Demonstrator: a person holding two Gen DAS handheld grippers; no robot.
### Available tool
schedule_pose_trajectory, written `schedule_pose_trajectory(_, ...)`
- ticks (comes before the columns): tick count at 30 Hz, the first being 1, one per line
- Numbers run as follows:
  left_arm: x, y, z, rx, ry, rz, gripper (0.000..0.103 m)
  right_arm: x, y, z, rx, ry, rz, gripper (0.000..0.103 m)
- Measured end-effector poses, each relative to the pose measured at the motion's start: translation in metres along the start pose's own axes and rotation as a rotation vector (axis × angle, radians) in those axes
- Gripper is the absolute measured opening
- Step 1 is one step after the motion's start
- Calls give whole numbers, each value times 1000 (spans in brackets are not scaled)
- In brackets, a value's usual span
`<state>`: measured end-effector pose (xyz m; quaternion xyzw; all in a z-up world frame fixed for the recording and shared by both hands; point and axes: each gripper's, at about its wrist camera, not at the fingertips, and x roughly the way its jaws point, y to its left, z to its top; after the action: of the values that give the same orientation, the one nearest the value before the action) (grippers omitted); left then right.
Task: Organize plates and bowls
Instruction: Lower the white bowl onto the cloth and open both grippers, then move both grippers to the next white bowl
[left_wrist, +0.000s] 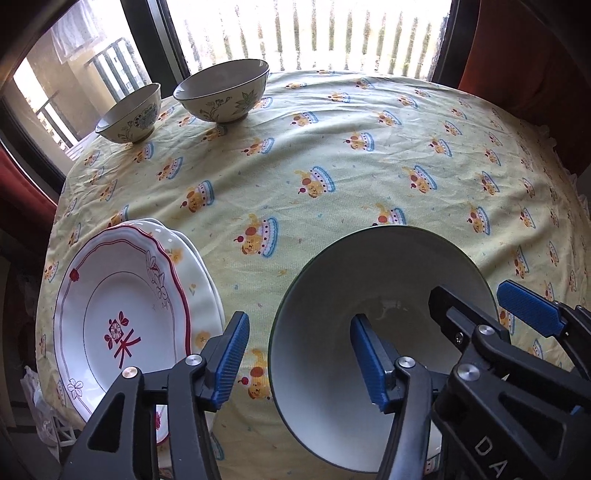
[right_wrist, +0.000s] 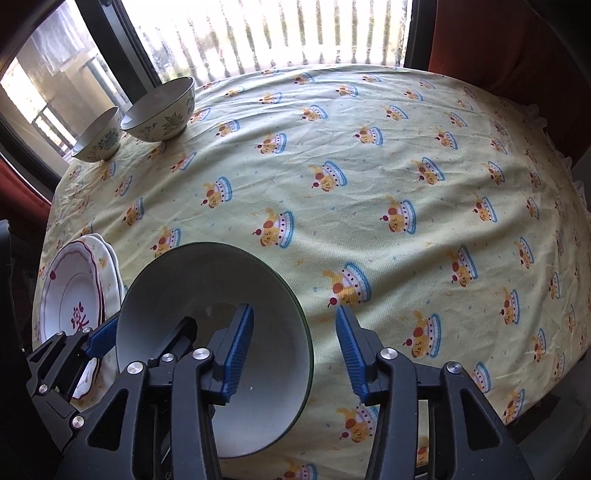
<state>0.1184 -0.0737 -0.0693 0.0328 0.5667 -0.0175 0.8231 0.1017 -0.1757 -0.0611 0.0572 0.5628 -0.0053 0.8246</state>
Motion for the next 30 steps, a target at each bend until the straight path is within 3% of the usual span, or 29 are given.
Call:
schedule_pose_trajectory(2,-4,1,1,-2,-12,3,73,-4,1,2,-2,-12,14,69)
schedule_pose_trajectory(11,-20,17,11,-28,-33,-17,86,-19,8,14,-21,-15,30,72)
schedule_pose_trajectory(30,-31,104,59,-29,-91,-17,86,-29,92,65,-19,-93,18,73)
